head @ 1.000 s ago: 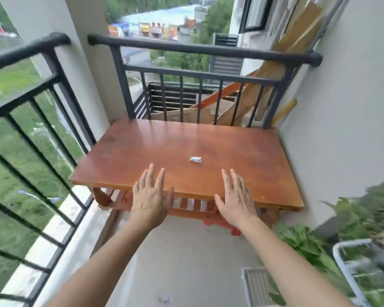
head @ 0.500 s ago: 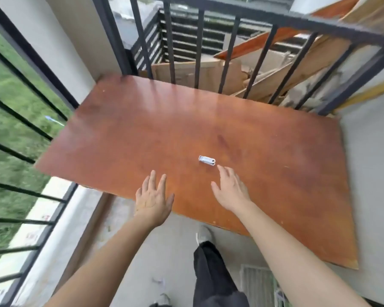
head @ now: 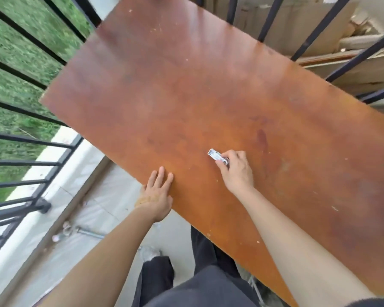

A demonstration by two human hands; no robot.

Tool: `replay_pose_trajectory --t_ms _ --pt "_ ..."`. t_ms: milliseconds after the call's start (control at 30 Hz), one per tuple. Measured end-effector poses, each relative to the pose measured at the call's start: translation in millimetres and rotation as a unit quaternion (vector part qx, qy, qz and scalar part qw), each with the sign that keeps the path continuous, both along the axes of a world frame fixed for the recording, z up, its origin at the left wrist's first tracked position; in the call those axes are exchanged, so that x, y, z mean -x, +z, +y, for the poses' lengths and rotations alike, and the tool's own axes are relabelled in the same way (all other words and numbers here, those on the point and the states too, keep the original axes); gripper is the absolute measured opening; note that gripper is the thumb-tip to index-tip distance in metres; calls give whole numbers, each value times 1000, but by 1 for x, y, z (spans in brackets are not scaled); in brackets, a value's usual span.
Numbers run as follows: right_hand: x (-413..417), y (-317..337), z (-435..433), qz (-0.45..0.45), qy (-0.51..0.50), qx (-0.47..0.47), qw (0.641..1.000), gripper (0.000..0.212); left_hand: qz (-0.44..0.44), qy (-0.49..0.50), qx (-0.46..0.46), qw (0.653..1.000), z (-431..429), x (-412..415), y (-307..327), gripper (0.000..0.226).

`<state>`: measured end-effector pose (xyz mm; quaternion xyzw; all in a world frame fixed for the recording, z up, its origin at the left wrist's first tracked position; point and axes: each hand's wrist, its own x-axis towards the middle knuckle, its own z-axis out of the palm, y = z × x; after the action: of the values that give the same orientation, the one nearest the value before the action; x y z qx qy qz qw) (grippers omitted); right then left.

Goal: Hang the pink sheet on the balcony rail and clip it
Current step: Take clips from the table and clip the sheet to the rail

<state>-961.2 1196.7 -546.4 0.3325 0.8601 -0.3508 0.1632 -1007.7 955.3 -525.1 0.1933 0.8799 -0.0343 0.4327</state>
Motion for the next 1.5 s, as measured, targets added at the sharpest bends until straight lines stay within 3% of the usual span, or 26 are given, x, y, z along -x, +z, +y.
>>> replay_pose_trajectory --t_ms 167,333,500,700,833,933,1100,1367,1500 --pt "27 12 -20 50 36 73 995 18 -36 127 -20 991 -2 13 15 58" --pt "51 43 -83 94 61 116 987 17 138 240 -67 959 -57 -11 62 56" --pt "50 83 -196 128 165 203 957 35 254 335 -44 906 -167 -60 111 62" --pt "-2 150 -365 153 355 251 887 35 373 447 -41 812 -309 -172 169 64" --pt "-69 193 -480 191 457 268 826 30 443 505 -55 738 -394 -271 202 27" --pt "-132 212 -563 203 505 274 793 31 473 536 -50 697 -452 -357 223 18" --pt "-248 233 -687 210 602 287 715 36 510 634 38 580 -544 -509 236 33" --pt "-418 253 -856 133 707 329 611 25 519 747 140 391 -622 -702 243 16" --pt "-492 250 -928 71 723 389 567 18 527 758 159 350 -671 -772 230 42"
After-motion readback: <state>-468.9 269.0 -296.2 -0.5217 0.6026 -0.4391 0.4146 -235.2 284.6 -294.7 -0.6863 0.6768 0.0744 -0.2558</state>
